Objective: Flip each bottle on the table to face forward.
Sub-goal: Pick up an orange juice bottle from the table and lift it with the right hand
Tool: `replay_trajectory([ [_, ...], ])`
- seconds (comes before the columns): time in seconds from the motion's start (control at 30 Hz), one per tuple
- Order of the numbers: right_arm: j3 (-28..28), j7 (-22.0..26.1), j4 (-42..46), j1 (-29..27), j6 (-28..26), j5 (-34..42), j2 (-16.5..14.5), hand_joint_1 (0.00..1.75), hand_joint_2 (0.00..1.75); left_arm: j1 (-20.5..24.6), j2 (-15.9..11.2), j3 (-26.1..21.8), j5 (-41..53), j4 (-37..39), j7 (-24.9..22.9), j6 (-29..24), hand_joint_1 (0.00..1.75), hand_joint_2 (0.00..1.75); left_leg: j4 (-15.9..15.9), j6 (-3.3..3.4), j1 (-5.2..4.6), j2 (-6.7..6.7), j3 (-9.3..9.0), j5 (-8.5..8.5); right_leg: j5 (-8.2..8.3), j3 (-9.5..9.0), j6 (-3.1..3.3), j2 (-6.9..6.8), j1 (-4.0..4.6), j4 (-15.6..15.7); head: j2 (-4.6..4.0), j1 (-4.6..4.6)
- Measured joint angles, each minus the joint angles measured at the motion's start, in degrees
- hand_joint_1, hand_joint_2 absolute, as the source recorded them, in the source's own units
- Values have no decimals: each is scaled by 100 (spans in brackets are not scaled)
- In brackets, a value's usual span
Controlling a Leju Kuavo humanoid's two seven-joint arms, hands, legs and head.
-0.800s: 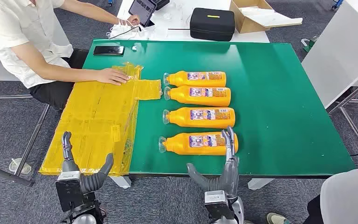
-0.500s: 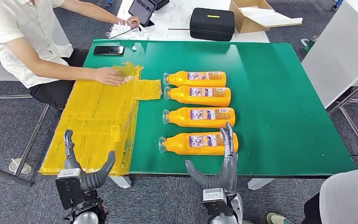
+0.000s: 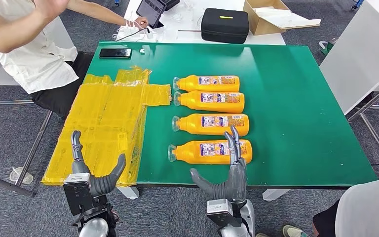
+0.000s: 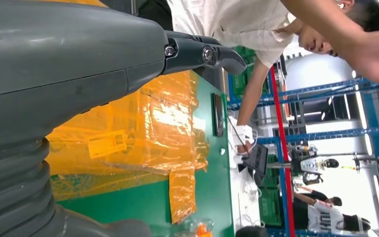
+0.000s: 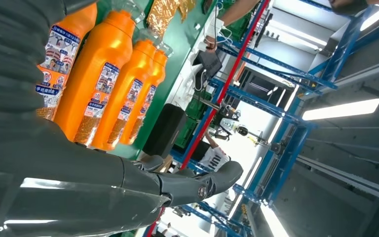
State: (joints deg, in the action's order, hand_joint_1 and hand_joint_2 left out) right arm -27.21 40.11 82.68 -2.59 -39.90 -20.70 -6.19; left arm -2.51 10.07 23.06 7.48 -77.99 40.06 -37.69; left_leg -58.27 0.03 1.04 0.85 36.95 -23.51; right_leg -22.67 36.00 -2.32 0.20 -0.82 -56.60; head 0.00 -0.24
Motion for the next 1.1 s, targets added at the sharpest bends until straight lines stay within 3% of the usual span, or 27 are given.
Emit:
replay_trajectory([
  [0.5, 50, 0, -25, -2, -3, 28, -1, 0, 175, 69, 31, 35, -15, 86, 0, -76, 0, 175, 0, 0, 0, 0, 0, 0, 0, 0, 0, 0, 0, 0, 0, 0],
  [0.83, 162, -4, -286, 0, -3, -334, -2, 0, 175, 63, 32, 97, 12, 91, 0, -96, 0, 175, 0, 0, 0, 0, 0, 0, 0, 0, 0, 0, 0, 0, 0, 1],
  [1.1, 465, -183, -593, -13, -3, -1443, -1, 0, 175, 59, 30, 211, 21, 139, 0, -89, 0, 175, 0, 0, 0, 0, 0, 0, 0, 0, 0, 0, 0, 0, 1, 2],
])
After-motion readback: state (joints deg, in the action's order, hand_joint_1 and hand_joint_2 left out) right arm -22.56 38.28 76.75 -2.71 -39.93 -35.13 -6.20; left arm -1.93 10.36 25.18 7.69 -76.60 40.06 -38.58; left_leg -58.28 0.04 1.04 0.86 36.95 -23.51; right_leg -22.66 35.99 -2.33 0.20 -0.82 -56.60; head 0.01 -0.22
